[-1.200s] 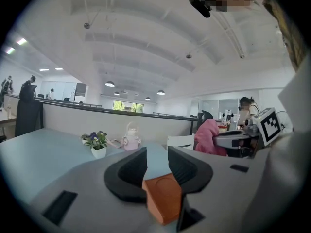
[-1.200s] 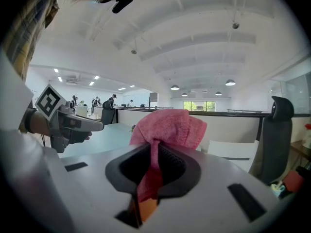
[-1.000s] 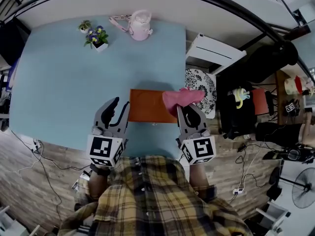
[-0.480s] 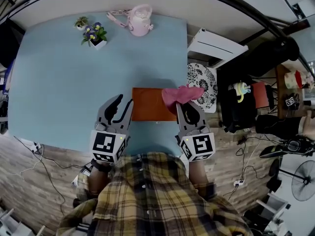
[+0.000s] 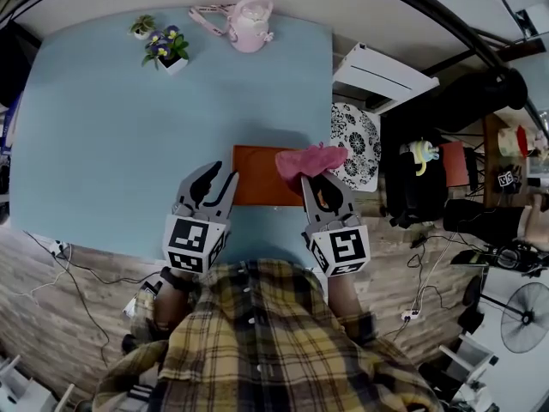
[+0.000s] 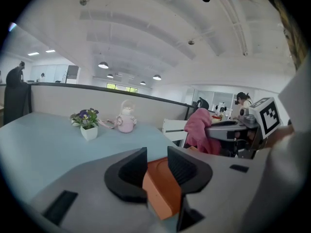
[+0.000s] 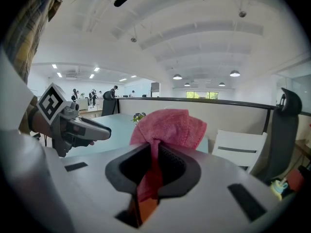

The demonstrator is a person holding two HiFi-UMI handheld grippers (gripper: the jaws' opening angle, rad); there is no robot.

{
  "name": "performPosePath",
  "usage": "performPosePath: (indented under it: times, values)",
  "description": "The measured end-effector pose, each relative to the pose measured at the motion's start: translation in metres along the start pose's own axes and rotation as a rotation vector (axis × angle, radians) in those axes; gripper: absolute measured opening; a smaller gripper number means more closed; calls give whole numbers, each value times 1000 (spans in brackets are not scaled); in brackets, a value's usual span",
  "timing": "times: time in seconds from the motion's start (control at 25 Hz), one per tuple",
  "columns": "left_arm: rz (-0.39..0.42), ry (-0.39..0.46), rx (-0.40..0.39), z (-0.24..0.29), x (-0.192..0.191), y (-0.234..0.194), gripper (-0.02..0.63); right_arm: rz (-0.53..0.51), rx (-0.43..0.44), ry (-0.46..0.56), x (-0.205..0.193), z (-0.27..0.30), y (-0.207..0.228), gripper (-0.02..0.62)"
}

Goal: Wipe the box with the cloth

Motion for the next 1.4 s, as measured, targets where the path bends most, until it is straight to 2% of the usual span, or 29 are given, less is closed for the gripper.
performPosePath:
  times: [0.68,1.08,1.4]
  values:
    - [-35,-191,11,25,-67,0,115,0,76,-62,-23,14,-12,48]
    - [-87,-216,-20,33,-79,1,115,7,84,-67,-26,16,-17,48]
    - [-53,-201,-29,33,-81,6,115,16,85,-76,-30,15,-17,48]
Point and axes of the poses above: the fingertips, and each gripper's own axes: z forward along the fingers, y to its right, x out of its top, the point moved 9 cm from there along -z, backward along the fingers, and after that the axes turned 3 degrees about x, right-handed, at the moved point
